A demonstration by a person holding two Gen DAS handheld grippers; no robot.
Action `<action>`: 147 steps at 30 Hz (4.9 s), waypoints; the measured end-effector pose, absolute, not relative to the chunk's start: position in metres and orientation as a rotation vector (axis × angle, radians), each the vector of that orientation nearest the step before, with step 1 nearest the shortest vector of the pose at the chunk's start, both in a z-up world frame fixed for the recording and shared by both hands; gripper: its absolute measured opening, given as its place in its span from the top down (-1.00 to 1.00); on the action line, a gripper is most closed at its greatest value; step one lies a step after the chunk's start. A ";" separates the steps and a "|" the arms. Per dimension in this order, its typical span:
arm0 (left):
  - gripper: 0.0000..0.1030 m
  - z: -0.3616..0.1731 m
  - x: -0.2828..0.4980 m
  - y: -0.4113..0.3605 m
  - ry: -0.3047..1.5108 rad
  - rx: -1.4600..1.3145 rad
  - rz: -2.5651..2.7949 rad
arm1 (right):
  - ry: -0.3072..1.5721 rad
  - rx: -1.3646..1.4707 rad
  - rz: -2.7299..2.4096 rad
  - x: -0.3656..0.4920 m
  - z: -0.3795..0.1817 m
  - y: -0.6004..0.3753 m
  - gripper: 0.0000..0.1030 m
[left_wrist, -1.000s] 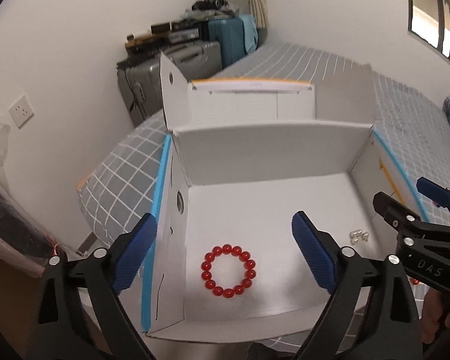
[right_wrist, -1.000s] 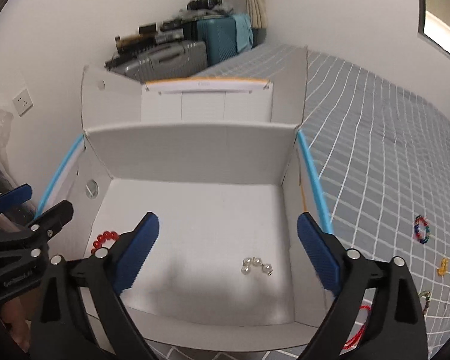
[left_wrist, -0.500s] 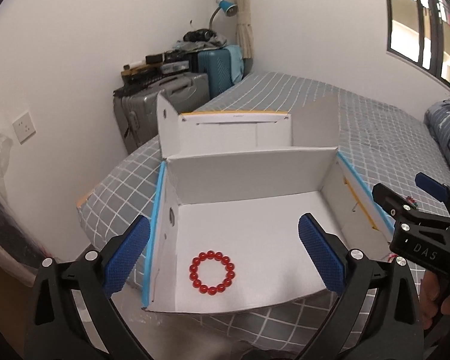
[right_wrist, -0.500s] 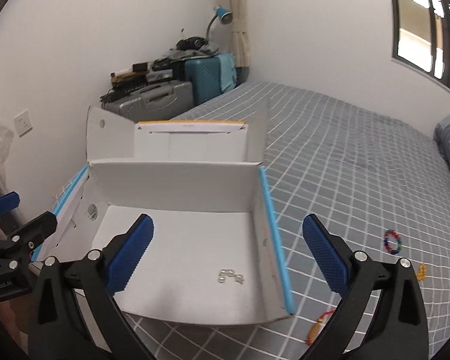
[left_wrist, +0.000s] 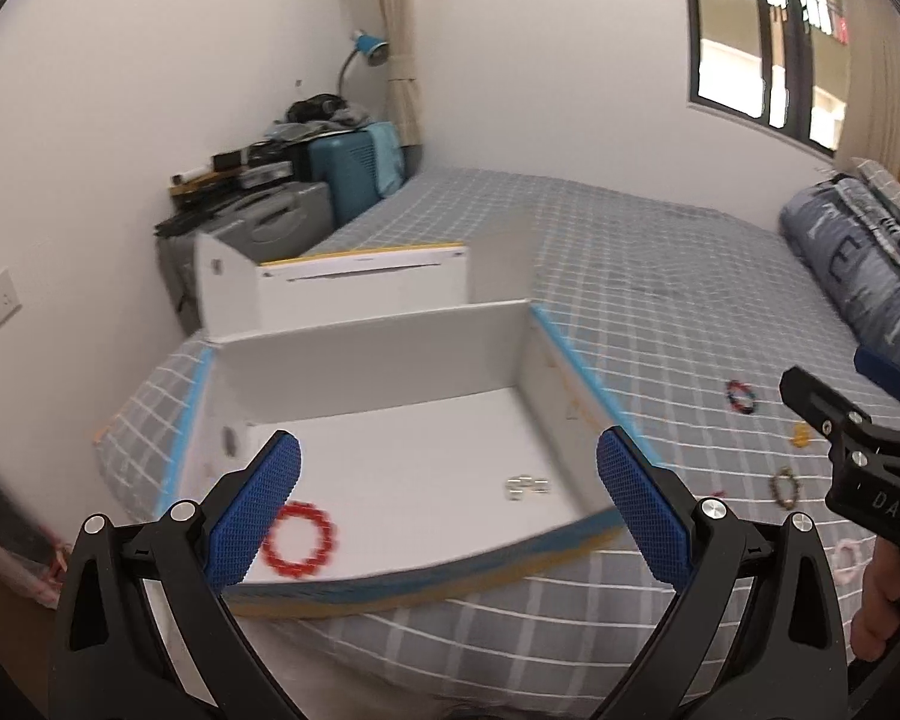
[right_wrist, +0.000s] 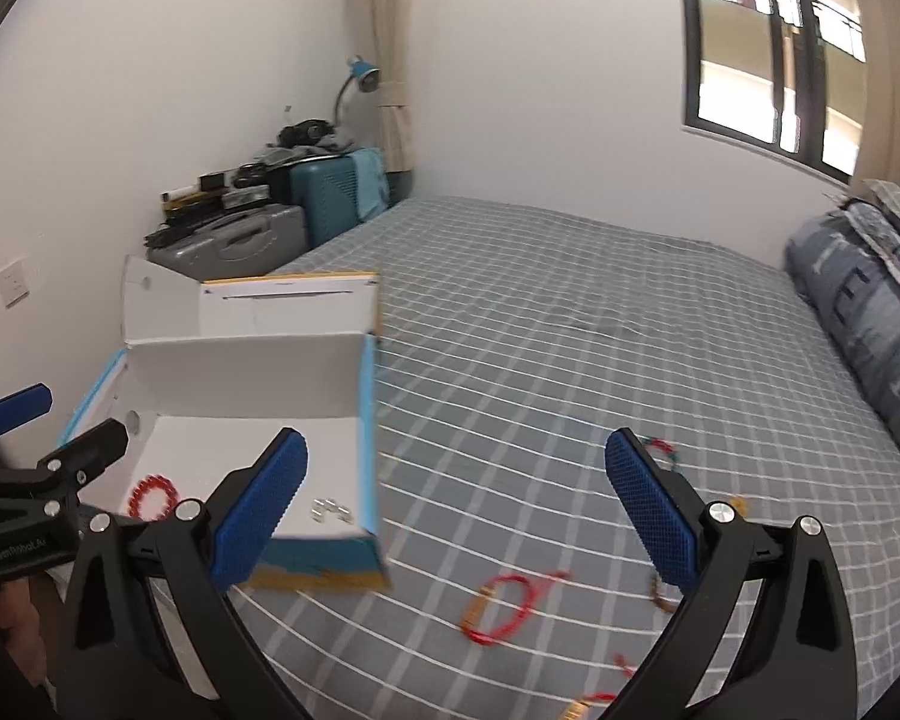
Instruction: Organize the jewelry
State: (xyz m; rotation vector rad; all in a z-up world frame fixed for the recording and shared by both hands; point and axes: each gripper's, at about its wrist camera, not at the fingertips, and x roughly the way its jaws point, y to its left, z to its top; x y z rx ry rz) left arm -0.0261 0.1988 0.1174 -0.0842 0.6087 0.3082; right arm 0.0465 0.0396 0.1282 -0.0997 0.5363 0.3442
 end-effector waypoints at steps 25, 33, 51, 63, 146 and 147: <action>-0.89 0.033 0.045 0.030 0.718 -0.016 -0.008 | 0.661 0.026 -0.011 0.035 0.046 -0.181 -0.86; -0.89 -0.009 0.068 0.012 0.769 -0.025 -0.046 | 0.724 0.022 -0.066 0.037 0.002 -0.204 -0.86; -0.89 -0.089 0.104 0.027 0.879 -0.075 -0.041 | 0.870 0.060 -0.066 0.056 -0.080 -0.207 -0.86; -0.78 -0.093 0.106 0.028 0.891 -0.071 -0.027 | 0.900 0.079 -0.028 0.062 -0.091 -0.204 -0.84; 0.81 0.042 0.070 0.066 0.709 -0.063 0.066 | 0.692 0.032 -0.019 0.083 0.037 -0.161 0.79; 0.81 0.043 0.070 0.067 0.706 -0.062 0.070 | 0.697 0.029 -0.008 0.085 0.039 -0.157 0.79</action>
